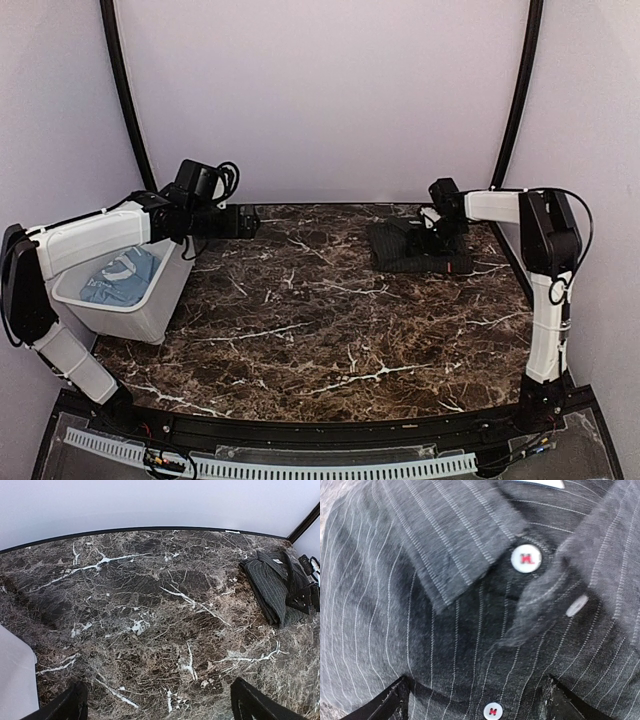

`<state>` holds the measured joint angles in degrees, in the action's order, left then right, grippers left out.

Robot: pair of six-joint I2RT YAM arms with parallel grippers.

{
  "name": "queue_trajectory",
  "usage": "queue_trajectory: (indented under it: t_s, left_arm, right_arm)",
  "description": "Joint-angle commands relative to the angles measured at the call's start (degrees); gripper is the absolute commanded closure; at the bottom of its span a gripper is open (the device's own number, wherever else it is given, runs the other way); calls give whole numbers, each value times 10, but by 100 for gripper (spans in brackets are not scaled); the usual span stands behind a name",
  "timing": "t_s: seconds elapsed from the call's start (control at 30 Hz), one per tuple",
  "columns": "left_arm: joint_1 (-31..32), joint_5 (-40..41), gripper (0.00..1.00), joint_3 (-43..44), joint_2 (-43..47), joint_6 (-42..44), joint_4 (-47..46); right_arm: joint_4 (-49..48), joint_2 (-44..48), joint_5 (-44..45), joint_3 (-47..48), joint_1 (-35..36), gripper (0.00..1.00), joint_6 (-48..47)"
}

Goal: Fold and stack the mixed laundry pile
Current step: Move the square-folded shirt to the corner of the board.

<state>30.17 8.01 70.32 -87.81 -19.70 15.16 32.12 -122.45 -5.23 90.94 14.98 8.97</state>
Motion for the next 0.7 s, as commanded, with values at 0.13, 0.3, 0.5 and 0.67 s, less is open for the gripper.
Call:
queue_trajectory:
  t_s: [0.13,0.3,0.5,0.67]
  left_arm:
    - [3,16,1,-17,53,13,22]
    - [3,7,1,-17,61,12,17]
    - [3,4,1,-21,74,5,16]
    - [3,2,1,-27,83,0,12]
  right_arm:
    - [95,-31,23,80,-65,10,-51]
    - [122,-7,66,120,-65,8,-55]
    - [108,66,43,104,4,7,-1]
    - [76,71,32,82,114,9,78]
